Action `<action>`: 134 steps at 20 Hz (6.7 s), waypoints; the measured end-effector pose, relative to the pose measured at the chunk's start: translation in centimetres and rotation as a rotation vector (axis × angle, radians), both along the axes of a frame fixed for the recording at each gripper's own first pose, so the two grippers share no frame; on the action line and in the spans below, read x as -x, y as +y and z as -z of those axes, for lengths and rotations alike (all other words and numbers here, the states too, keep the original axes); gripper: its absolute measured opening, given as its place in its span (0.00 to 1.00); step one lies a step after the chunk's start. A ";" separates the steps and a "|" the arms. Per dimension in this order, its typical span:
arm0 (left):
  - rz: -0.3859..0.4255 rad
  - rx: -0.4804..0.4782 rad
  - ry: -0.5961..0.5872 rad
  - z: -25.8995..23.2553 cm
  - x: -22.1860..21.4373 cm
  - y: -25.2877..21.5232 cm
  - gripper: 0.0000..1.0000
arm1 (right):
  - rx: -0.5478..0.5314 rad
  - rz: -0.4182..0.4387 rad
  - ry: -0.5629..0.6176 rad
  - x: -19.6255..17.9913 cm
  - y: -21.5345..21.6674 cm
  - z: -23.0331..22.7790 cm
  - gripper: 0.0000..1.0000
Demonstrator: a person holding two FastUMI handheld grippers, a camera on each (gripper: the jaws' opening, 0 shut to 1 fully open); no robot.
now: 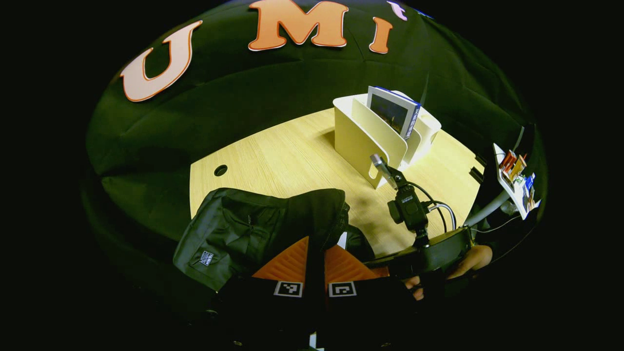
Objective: Open the schoolbag, grab two books from the bookshelf and put them into the schoolbag.
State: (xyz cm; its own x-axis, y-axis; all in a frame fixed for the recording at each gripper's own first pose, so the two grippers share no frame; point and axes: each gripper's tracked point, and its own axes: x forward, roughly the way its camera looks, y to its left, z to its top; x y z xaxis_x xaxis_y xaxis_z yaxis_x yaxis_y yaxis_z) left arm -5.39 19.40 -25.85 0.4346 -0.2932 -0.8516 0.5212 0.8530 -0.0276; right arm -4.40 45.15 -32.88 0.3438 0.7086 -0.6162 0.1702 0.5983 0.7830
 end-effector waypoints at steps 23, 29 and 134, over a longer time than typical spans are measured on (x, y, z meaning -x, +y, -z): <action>-0.022 -0.006 0.013 1.9 0.8 -0.5 0.05 | 0.594 -0.174 -0.127 0.4 -26.1 -10.2 0.98; -0.075 0.007 0.025 2.5 0.9 -0.5 0.05 | 0.717 -0.196 -0.160 -3.7 -31.5 -14.4 0.99; -0.020 0.042 -0.027 -3.2 -0.7 -1.4 0.05 | -0.197 0.309 -0.167 -3.5 -3.5 -6.5 0.27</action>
State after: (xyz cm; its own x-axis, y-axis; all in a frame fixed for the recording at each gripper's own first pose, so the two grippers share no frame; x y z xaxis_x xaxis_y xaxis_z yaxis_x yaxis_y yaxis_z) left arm -4.65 18.04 -22.68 0.4638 -0.3194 -0.8264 0.5051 0.8617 -0.0496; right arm -0.86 41.65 -26.36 0.6431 0.6553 -0.3962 0.1788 0.3746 0.9098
